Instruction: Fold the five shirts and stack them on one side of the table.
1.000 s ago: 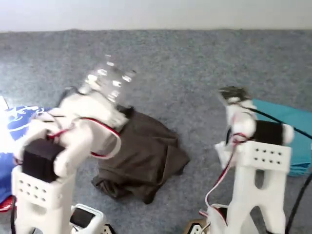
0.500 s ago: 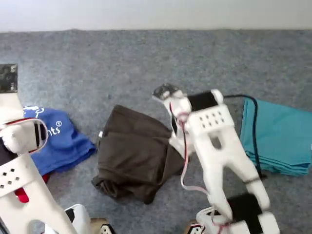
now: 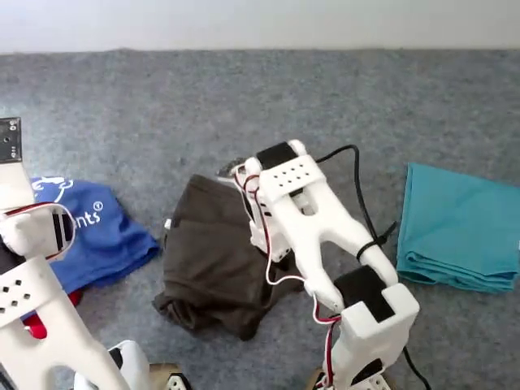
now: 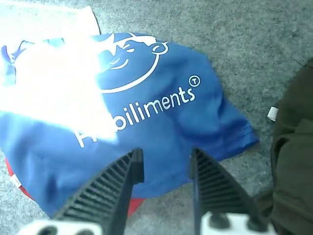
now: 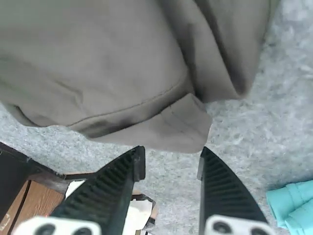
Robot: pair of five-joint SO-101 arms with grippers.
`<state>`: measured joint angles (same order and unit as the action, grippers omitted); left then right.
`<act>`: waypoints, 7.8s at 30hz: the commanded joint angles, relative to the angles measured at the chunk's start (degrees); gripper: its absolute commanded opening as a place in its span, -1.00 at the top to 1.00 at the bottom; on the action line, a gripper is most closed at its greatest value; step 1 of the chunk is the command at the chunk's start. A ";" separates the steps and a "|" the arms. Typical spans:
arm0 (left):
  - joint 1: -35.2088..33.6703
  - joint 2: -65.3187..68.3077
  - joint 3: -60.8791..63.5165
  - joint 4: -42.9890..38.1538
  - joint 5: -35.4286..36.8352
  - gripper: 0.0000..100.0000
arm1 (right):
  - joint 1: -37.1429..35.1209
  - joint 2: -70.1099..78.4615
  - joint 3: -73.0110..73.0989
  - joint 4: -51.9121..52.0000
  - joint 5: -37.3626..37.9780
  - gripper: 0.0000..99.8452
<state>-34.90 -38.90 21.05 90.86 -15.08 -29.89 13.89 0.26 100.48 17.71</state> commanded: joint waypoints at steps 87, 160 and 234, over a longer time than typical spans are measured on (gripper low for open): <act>3.60 0.26 -14.02 6.42 0.09 0.67 | -21.32 -14.55 -30.77 2.68 -0.70 0.49; 41.93 47.47 -1.10 -10.55 -14.51 0.55 | 22.90 -59.82 28.40 2.51 8.26 0.49; 1.76 20.31 -4.97 -10.64 6.86 0.97 | -13.93 -6.99 13.63 -11.91 -4.31 0.32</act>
<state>-31.82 -16.48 18.24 80.84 -8.75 -43.60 3.78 17.58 89.49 13.93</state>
